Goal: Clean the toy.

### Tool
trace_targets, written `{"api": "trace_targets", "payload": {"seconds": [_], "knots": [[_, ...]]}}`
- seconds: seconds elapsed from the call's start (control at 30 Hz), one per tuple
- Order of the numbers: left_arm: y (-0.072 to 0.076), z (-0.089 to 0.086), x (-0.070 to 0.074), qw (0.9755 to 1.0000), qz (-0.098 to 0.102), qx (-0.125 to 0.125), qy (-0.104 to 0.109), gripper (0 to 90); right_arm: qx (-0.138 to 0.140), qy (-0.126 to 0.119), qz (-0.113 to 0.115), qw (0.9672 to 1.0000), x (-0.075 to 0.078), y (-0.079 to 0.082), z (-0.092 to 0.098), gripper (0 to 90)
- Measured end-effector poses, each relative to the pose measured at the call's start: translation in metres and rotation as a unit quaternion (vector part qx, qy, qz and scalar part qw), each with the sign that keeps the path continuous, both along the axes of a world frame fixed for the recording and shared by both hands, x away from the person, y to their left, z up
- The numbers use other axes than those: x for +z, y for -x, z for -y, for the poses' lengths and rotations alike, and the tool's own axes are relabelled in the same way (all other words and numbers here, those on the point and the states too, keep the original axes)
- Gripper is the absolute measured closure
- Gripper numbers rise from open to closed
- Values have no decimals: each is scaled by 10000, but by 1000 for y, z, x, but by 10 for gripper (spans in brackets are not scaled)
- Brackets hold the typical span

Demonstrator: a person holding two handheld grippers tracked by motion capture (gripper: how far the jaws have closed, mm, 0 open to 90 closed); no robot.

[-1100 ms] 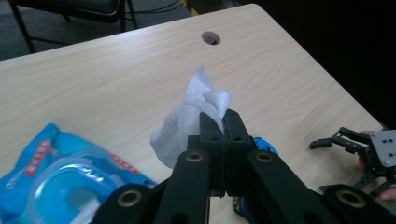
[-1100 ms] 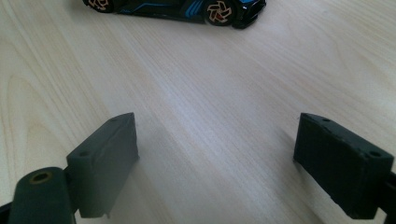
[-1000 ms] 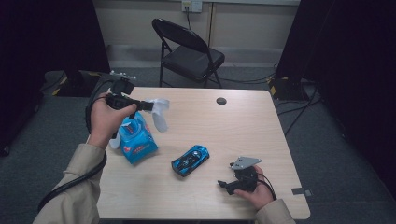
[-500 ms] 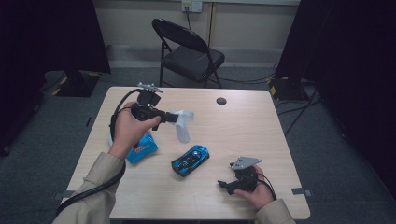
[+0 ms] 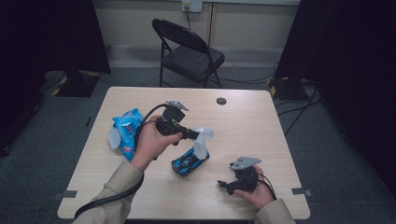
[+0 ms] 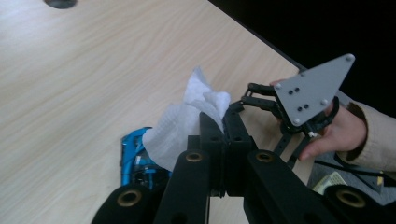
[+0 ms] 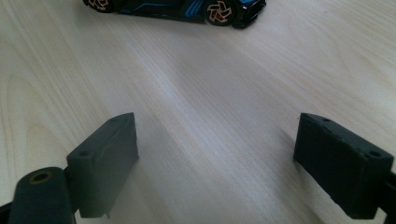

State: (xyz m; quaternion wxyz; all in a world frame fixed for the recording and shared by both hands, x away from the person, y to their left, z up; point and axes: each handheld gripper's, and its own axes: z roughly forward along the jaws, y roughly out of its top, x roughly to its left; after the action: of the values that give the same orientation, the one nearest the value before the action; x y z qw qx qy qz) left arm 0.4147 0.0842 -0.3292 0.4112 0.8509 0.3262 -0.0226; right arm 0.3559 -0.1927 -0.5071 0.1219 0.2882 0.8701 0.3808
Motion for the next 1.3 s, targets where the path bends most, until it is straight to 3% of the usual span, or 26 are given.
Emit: {"api": "trace_targets", "payload": {"seconds": [0.07, 0.33, 0.53, 0.8, 1.07, 1.3], "knots": [[3, 7, -4, 10000, -28, -67, 45, 894, 0, -3, 2, 10000, 0, 0, 0, 129], [11, 32, -32, 9989, -191, -406, -111, 894, 0, -1, 1, 10000, 0, 0, 0, 129], [15, 47, -54, 9977, -370, -534, -171, 894, 0, 3, 0, 10000, 0, 0, 0, 129], [14, 66, -79, 9964, -502, -669, -102, 893, -19, -22, 4, 10000, 0, 2, 3, 148], [10, 81, -88, 9960, -473, -747, -129, 892, 29, -14, -84, 10000, 6, 4, 12, 222], [11, 94, -92, 9954, -435, -820, -234, 887, 17, -170, 89, 9998, 16, 10, 17, 224]]}}
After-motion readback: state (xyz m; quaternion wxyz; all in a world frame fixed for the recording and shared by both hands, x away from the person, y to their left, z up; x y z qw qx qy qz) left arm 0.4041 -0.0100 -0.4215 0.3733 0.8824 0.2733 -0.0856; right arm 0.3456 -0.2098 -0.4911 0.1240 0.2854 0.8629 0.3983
